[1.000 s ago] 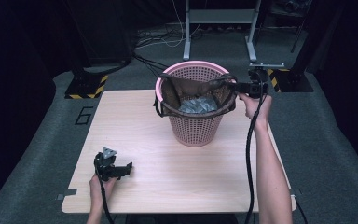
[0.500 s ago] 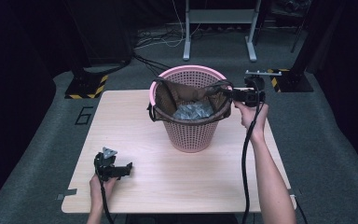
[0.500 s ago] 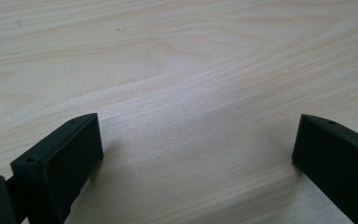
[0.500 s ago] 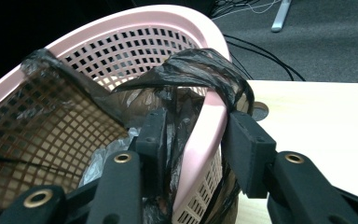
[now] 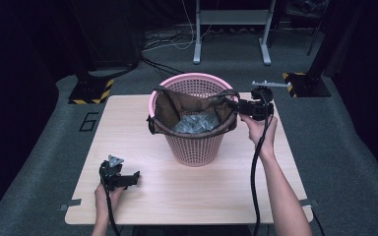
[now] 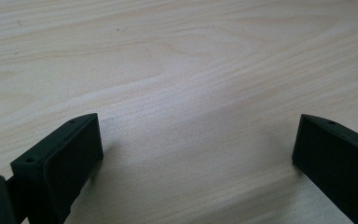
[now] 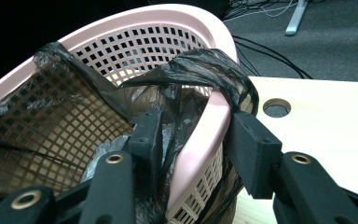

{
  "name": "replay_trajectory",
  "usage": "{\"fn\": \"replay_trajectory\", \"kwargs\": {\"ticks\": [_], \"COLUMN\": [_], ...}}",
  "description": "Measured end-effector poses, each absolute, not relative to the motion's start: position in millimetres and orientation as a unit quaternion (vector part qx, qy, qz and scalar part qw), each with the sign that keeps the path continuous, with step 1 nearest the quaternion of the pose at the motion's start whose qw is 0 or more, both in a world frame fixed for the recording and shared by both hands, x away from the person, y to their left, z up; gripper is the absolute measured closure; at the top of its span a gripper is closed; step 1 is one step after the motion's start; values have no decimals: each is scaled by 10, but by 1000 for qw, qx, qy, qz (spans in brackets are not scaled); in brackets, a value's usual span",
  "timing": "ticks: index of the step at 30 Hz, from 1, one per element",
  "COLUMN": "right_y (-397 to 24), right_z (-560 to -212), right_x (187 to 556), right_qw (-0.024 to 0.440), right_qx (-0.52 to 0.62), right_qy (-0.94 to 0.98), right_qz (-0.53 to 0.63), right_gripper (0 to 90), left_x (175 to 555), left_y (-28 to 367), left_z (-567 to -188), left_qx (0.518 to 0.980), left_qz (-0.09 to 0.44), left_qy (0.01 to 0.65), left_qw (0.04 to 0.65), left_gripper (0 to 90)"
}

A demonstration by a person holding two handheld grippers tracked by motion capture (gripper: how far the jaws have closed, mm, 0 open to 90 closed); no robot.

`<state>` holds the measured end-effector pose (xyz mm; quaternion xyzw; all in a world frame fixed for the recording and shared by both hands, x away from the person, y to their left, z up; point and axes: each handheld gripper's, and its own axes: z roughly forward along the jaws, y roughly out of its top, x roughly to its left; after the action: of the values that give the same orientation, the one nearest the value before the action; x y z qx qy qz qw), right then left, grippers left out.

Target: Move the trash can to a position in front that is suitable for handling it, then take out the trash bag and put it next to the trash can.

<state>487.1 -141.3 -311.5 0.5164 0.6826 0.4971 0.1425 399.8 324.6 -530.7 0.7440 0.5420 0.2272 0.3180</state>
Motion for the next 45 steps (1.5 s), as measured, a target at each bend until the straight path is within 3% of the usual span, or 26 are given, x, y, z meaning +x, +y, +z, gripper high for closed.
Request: {"fn": "replay_trajectory", "kwargs": {"ticks": [13, 17, 18, 23, 27, 32, 45], "right_y": [-1288, -1285, -1304, -1404, -1460, -1504, -1498], "right_z": [-3123, -3108, -3096, -3025, -2976, -2955, -2839], "right_x": [4755, 4753, 4742, 4677, 4636, 4653, 4710], "right_qw": [133, 142, 143, 168, 194, 199, 209], "right_qx": [494, 490, 490, 479, 468, 461, 449], "right_qy": [699, 703, 701, 713, 725, 736, 753], "right_qz": [500, 496, 499, 483, 467, 454, 433], "right_gripper": [497, 193, 151, 98, 85, 94, 119], "left_x": [3999, 3997, 3997, 3990, 3966, 4012, 4279], "left_y": [3245, 3246, 3245, 3225, 3180, 3205, 3258], "left_z": [-5308, -5307, -5308, -5307, -5301, -5239, -4770], "left_qx": [743, 743, 743, 737, 726, 760, 790], "left_qz": [227, 228, 228, 231, 236, 199, 129], "left_qy": [543, 542, 543, 552, 567, 545, 509], "left_qw": [319, 318, 318, 316, 308, 293, 316], "left_gripper": [14, 14, 14, 14, 13, 5, 33]}}
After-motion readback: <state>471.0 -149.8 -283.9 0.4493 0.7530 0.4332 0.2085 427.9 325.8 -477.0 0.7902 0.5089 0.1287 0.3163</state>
